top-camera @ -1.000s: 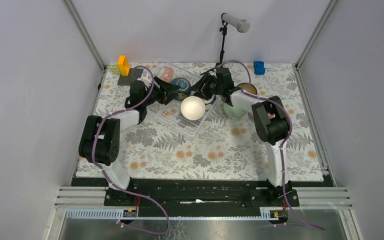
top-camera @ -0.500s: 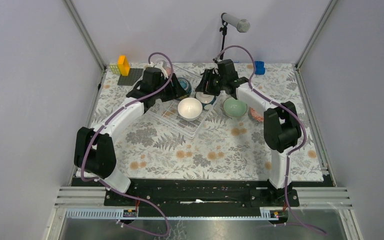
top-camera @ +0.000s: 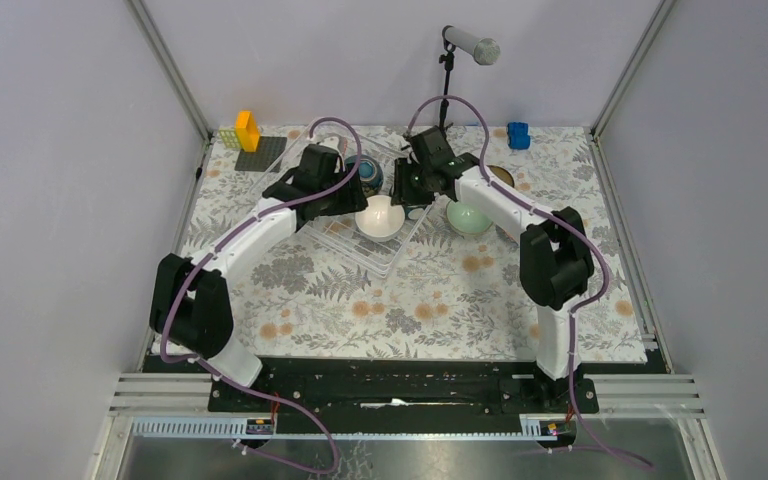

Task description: Unload the bowls from the dish rack

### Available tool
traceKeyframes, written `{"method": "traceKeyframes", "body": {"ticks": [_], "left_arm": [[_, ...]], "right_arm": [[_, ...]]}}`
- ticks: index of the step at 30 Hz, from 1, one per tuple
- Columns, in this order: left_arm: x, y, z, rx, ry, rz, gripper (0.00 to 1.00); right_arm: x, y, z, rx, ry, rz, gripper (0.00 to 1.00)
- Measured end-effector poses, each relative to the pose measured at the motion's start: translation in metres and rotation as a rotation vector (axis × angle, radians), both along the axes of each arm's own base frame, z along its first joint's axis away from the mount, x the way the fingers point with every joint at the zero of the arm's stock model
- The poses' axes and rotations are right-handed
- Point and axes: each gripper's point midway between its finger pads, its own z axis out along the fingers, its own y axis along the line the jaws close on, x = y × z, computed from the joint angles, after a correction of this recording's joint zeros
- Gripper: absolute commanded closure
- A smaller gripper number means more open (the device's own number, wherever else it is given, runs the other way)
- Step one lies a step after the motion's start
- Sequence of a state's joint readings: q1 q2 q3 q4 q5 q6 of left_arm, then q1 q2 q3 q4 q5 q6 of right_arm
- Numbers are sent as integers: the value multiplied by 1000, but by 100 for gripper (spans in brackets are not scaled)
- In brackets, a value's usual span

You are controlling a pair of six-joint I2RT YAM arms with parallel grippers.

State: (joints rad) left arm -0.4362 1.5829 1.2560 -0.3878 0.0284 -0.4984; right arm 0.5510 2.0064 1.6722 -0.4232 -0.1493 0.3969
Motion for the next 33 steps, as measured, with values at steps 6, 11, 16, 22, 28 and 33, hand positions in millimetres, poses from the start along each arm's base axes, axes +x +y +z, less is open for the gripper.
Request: {"method": "traceKeyframes", "body": {"ticks": [6, 11, 16, 22, 28, 33], "left_arm": [[-4, 9, -2, 41, -6, 18, 38], [-7, 17, 9, 55, -37, 32, 39], [-9, 22, 14, 61, -57, 45, 39], [-10, 23, 12, 67, -53, 48, 39], [-12, 25, 8, 76, -42, 51, 39], [-14, 26, 7, 77, -42, 52, 39]], "right_arm": [[7, 4, 1, -45, -16, -7, 55], [6, -6, -15, -117, 11, -31, 55], [4, -14, -20, -161, 18, -46, 59], [3, -12, -26, -161, 32, -38, 67], [1, -6, -37, -168, 43, -22, 100], [-5, -6, -39, -186, 61, -16, 100]]}}
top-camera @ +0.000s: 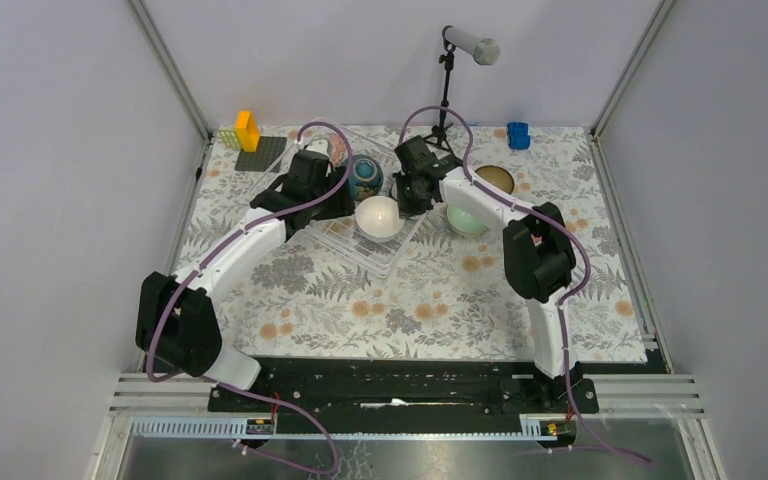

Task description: Unload the bowls from the dish rack

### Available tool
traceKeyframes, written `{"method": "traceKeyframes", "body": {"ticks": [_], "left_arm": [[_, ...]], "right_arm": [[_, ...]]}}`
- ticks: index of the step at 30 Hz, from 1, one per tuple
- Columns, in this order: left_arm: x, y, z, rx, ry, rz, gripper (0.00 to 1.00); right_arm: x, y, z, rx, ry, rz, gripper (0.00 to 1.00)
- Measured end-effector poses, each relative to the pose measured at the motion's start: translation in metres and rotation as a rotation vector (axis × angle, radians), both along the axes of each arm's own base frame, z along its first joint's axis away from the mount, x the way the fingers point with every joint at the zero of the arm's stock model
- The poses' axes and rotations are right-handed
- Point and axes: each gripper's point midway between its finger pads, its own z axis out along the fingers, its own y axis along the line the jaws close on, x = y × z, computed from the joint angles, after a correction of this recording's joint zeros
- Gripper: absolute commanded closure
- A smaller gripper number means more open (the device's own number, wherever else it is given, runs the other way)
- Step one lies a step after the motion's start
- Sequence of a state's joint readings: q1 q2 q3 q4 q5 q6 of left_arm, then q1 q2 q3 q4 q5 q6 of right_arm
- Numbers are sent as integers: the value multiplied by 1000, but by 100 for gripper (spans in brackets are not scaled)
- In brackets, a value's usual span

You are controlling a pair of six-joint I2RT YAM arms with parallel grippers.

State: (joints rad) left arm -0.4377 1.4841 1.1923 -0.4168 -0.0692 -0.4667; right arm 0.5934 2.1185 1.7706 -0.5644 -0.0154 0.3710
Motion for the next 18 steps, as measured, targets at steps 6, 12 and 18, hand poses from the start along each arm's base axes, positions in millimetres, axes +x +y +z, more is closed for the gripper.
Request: {"method": "traceKeyframes", "body": {"ticks": [6, 12, 18], "left_arm": [[-2, 2, 10, -7, -26, 6, 39], [-6, 5, 23, -21, -58, 12, 39], [-17, 11, 38, -50, -111, 18, 38]], "right_arm": [[0, 0, 15, -2, -5, 1, 100], [-2, -9, 64, 12, -86, -17, 100], [-17, -44, 146, 31, -276, -99, 100]]}}
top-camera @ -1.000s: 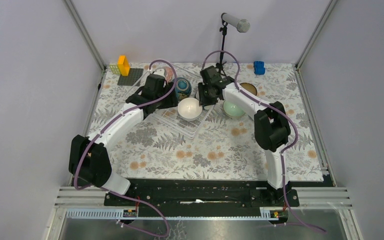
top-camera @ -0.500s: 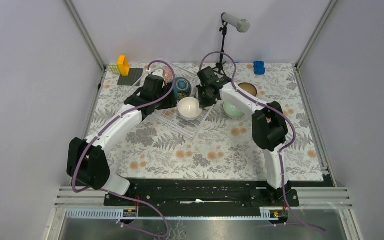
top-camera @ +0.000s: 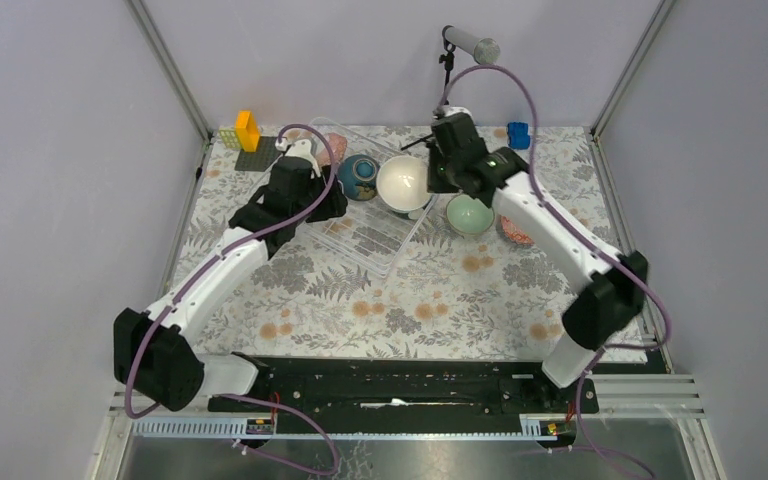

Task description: Unload the bowls from the dish rack

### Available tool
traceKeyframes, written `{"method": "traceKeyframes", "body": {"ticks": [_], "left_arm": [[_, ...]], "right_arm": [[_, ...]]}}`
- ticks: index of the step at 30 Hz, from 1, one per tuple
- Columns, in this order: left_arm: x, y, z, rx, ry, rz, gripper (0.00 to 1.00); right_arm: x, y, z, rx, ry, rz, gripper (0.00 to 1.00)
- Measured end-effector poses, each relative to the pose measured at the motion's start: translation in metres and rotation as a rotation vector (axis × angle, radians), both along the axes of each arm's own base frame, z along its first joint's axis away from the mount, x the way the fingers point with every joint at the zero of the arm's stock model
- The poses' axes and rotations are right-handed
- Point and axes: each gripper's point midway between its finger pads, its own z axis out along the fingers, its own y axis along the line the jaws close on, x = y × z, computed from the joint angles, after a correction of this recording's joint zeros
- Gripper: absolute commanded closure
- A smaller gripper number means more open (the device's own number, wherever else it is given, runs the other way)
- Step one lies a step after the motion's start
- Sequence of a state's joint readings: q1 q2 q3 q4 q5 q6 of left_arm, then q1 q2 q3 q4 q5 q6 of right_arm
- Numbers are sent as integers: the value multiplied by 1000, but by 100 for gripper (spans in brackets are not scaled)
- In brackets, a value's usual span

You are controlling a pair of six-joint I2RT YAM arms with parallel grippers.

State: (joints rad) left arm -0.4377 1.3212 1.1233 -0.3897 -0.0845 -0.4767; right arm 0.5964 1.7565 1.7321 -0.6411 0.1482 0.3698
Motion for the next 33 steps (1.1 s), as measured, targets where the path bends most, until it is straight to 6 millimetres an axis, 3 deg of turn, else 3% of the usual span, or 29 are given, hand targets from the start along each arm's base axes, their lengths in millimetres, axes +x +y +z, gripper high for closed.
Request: {"method": "traceKeyframes", "body": {"ticks": [3, 6, 12, 16, 20, 25, 33], "left_arm": [[-7, 4, 5, -15, -25, 9, 38], [-12, 7, 8, -30, -40, 18, 38], [-12, 6, 12, -53, -60, 25, 37], [-13, 4, 12, -69, -56, 22, 37], [-12, 1, 13, -81, -60, 14, 37], [-13, 0, 14, -87, -58, 9, 37], [-15, 0, 8, -83, -47, 7, 37]], "right_arm": [[-21, -39, 20, -27, -69, -110, 100], [-47, -80, 14, -55, -84, -229, 100], [-88, -155, -44, -71, 39, -439, 100], [-109, -186, -82, -104, 123, -554, 100], [-117, -201, -104, -112, 188, -620, 100], [-104, -202, -115, -118, 229, -648, 100], [-39, -180, -85, -38, 172, -657, 100]]}}
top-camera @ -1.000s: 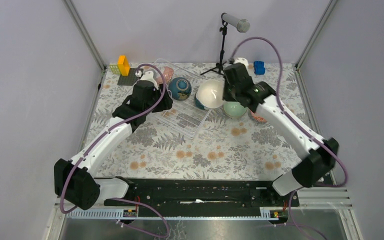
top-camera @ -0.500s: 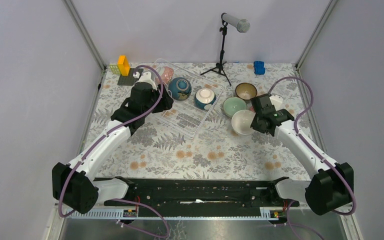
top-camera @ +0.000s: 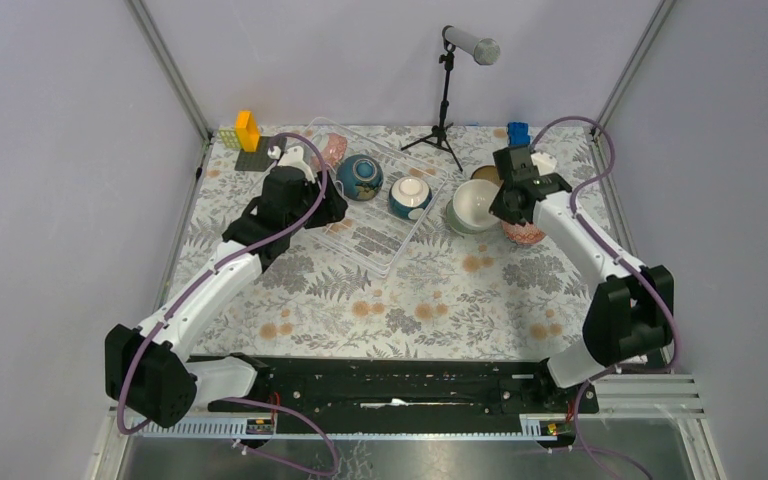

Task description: Unload the bowls from the dish rack

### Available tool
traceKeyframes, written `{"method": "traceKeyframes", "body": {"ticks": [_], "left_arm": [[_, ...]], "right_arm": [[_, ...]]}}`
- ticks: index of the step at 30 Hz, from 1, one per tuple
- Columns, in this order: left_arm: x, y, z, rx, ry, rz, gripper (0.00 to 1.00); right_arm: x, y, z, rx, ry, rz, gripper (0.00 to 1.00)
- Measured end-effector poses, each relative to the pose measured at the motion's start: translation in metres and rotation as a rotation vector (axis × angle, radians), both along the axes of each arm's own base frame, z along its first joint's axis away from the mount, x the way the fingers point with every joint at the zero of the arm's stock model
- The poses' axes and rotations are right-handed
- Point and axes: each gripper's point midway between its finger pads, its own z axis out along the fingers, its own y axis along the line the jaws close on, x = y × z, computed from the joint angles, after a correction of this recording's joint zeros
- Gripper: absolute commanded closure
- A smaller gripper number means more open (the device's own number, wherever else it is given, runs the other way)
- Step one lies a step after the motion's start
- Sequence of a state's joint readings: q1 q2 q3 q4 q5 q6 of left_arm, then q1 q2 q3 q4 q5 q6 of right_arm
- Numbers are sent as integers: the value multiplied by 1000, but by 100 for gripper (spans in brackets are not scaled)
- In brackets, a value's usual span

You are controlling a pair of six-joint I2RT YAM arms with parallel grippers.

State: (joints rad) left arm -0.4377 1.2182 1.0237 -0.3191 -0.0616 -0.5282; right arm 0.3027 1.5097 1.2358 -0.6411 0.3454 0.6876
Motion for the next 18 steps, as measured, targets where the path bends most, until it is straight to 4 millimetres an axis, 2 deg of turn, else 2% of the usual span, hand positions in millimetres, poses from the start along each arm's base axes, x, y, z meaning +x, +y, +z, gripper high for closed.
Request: {"method": "traceKeyframes", "body": {"ticks": [4, 10, 15, 18], "left_arm": [[0, 0, -2, 1, 3, 0, 37], [0, 0, -2, 2, 3, 0, 37], [0, 0, -2, 1, 3, 0, 37], [0, 0, -2, 2, 5, 0, 37]], "right_arm": [[26, -3, 4, 17, -15, -43, 100], [59, -13, -2, 13, -5, -98, 100], [80, -30, -6, 12, 1, -148, 100], [99, -41, -10, 12, -2, -181, 100]]}}
